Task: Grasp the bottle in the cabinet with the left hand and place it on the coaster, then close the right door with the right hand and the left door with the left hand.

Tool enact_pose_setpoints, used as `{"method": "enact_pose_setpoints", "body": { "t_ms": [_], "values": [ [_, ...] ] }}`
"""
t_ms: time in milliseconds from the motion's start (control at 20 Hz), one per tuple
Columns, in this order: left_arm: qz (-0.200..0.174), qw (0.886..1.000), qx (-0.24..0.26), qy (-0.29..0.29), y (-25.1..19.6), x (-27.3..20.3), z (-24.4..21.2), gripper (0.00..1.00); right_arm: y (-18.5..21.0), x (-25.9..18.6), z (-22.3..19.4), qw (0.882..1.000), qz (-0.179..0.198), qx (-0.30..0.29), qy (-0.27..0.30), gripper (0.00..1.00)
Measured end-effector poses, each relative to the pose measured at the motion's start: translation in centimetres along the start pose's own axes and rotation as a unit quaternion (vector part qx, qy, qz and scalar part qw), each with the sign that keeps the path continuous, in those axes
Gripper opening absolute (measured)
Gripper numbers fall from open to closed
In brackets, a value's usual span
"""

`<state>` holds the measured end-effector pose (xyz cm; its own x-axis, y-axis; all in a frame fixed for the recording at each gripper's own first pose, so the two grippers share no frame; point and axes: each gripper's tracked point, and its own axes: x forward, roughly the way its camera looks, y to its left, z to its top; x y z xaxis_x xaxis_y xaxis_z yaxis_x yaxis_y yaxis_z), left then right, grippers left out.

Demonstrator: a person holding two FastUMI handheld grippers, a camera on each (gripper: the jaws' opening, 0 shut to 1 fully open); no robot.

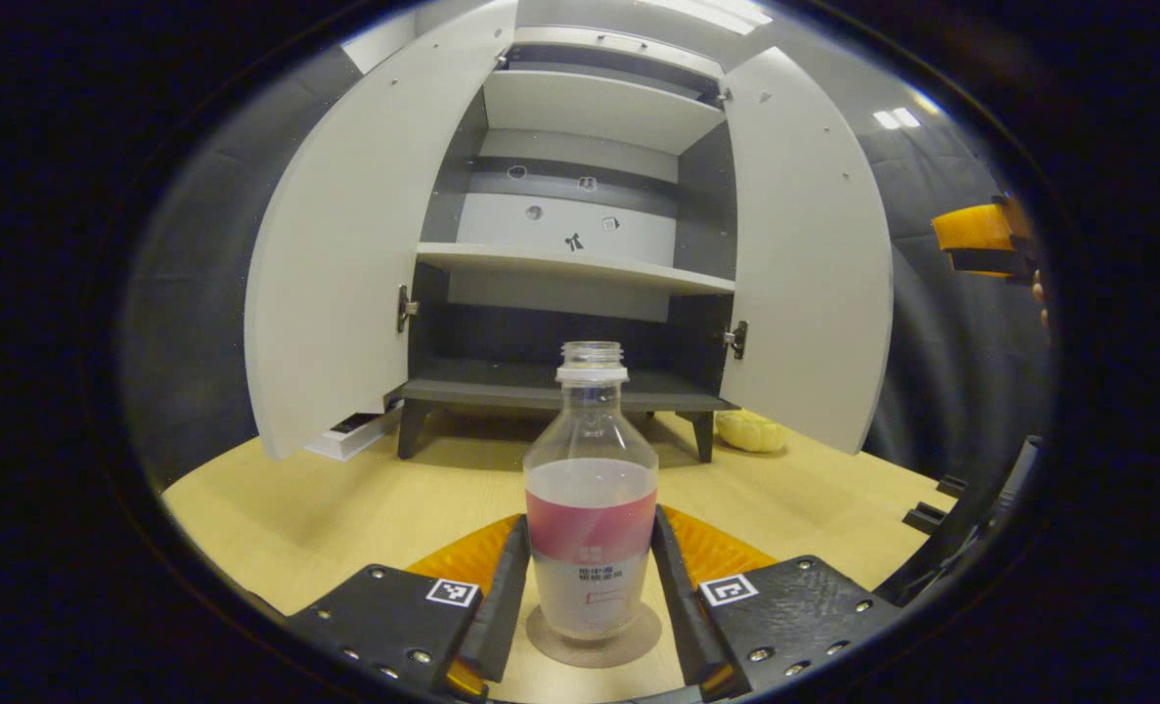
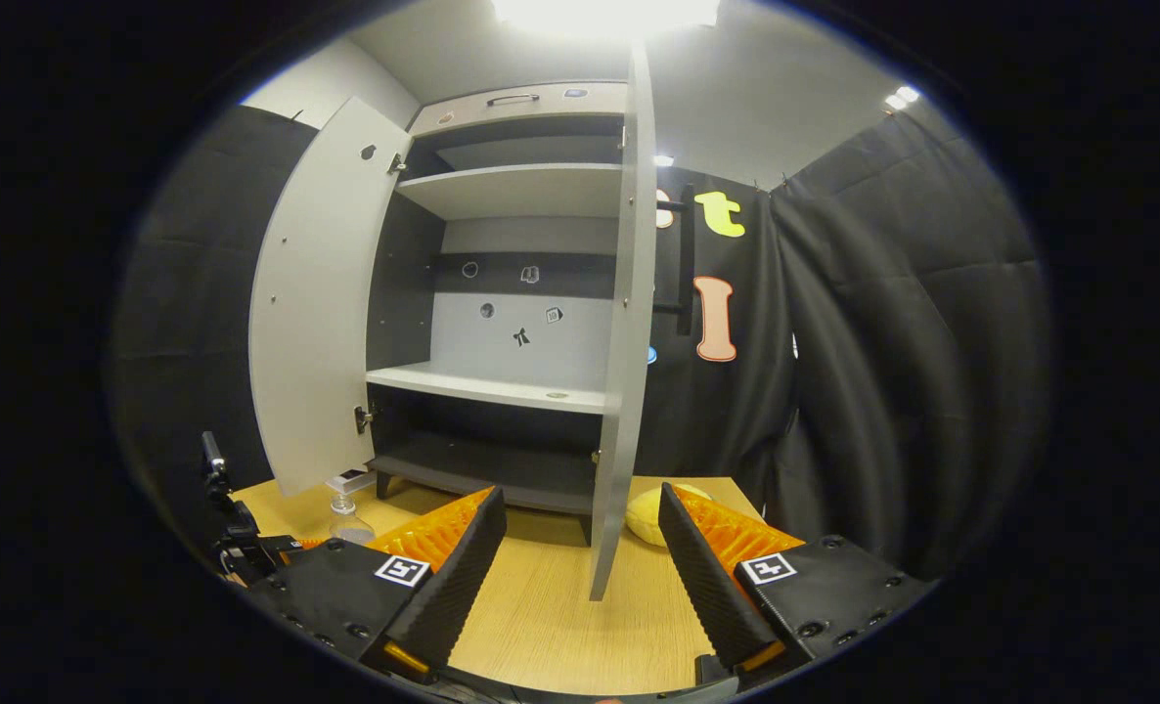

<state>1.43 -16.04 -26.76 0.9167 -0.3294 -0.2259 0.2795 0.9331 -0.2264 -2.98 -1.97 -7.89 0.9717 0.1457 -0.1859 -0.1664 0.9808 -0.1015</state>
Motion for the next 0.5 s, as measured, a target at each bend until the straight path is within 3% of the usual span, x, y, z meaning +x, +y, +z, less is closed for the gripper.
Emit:
{"method": "enact_pose_setpoints", "body": {
  "t_ms": [200,250,300,500],
  "values": [
    [0.004,1.000,0.008,0.006,-0.1,-0.3,-1.5,0.67,0.2,-0.3,0.3,1.000,-0.002,-0.001,-0.002,0.99],
    [0.003,1.000,0.012,0.005,-0.2,-0.5,-1.7,0.74,0.2,-0.3,0.3,1.000,-0.003,-0.004,-0.001,0.99],
    [0.003,1.000,0.015,0.002,-0.1,-0.5,-1.7,0.67,0.2,-0.3,0.2,1.000,-0.003,-0.007,0.001,0.99],
    [0.007,1.000,0.020,0.004,-0.4,-0.7,-2.0,0.69,0.3,-0.3,-0.1,1.000,-0.003,-0.006,0.005,0.99]
  ]
}}
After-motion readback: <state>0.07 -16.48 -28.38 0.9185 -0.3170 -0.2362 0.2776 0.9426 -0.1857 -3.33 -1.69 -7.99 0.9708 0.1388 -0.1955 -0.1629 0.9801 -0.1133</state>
